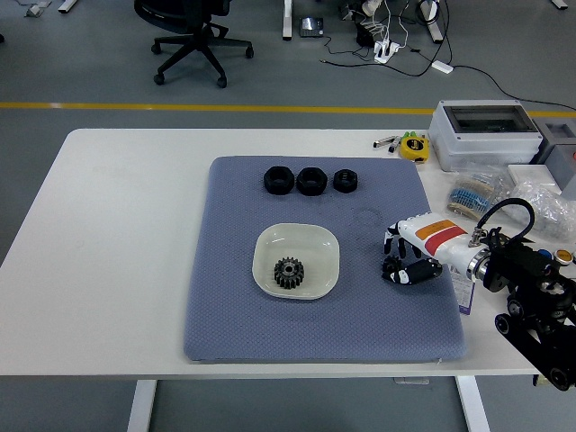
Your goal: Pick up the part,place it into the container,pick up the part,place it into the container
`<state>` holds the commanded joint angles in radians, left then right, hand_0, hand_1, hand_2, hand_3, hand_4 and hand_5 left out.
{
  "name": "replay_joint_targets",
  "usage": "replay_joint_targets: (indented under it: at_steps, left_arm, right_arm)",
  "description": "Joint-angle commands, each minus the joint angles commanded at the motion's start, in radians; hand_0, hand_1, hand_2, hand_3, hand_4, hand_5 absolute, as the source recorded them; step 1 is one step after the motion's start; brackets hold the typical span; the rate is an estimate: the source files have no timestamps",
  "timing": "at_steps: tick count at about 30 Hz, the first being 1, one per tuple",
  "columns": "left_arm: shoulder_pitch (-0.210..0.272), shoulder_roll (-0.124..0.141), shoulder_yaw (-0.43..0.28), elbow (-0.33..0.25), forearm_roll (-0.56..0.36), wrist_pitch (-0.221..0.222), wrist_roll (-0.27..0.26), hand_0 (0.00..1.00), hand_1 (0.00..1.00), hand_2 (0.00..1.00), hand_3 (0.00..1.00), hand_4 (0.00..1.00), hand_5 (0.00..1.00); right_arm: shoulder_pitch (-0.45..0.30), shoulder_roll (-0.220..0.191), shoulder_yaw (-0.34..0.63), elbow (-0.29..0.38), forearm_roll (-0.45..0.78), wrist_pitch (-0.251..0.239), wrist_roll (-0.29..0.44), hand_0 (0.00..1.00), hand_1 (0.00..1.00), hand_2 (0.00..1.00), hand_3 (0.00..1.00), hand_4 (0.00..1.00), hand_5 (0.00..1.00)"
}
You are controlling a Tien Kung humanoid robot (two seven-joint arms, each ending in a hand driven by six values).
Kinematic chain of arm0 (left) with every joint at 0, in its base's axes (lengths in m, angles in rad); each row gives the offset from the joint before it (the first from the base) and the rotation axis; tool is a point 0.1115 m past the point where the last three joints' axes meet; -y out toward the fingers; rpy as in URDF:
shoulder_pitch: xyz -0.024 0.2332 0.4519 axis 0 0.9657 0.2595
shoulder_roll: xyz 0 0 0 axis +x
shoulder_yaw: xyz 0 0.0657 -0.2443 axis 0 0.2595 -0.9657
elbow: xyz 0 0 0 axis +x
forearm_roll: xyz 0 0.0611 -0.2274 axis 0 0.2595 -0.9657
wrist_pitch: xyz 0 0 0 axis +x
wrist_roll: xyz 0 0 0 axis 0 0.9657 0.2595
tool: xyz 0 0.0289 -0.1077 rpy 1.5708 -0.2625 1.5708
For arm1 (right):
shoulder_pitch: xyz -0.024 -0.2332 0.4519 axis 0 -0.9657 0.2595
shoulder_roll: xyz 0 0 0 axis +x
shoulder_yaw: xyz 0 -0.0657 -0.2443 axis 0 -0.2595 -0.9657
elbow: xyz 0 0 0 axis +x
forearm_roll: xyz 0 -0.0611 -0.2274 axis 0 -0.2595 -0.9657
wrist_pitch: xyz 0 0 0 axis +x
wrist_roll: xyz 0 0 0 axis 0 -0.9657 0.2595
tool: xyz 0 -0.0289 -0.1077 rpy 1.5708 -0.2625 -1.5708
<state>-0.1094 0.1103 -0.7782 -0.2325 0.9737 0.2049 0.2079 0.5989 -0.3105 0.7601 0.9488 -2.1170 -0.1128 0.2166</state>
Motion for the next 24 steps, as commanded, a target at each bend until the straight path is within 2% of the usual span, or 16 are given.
replay_joint_targets:
  at_steps: [11, 12, 17, 18, 23, 24]
  left_arm:
    - [0.0, 0.0, -0.001, 0.001, -0.002, 0.0, -0.001, 0.691, 0.698, 0.742, 0.581, 0.641, 0.613]
    - [0.0, 0.0, -0.001, 0.001, -0.002, 0.0, -0.001, 0.691, 0.698, 0.742, 0.581, 0.645, 0.616]
    - [0.0, -0.001, -0.001, 0.0, 0.0, 0.0, 0.0, 0.691, 0.698, 0.742, 0.581, 0.645, 0.616]
    - [0.0, -0.001, -0.001, 0.0, 0.0, 0.0, 0.0, 0.691, 0.697, 0.743, 0.581, 0.647, 0.617]
    - [0.001, -0.001, -0.002, 0.0, 0.002, 0.0, 0.001, 0.691, 0.697, 0.743, 0.581, 0.647, 0.617]
    - [0.002, 0.0, -0.001, 0.0, 0.002, 0.0, 0.001, 0.692, 0.697, 0.742, 0.581, 0.648, 0.617]
  right_arm:
    - [0.0, 0.001, -0.001, -0.007, -0.004, 0.016, 0.012, 0.091, 0.177, 0.311, 0.467, 0.804, 0.375]
    - [0.0, 0.001, -0.001, -0.007, -0.004, 0.019, 0.013, 0.063, 0.15, 0.279, 0.442, 0.829, 0.368]
    - [0.0, 0.002, 0.0, -0.007, -0.003, 0.022, 0.015, 0.063, 0.15, 0.279, 0.442, 0.829, 0.368]
    - [0.0, 0.002, 0.0, -0.007, -0.003, 0.022, 0.015, 0.04, 0.132, 0.246, 0.418, 0.834, 0.372]
    - [-0.002, 0.004, 0.0, -0.009, 0.001, 0.02, 0.018, 0.04, 0.132, 0.246, 0.418, 0.834, 0.372]
    - [-0.002, 0.004, 0.0, -0.009, 0.003, 0.02, 0.019, 0.014, 0.1, 0.225, 0.394, 0.816, 0.373]
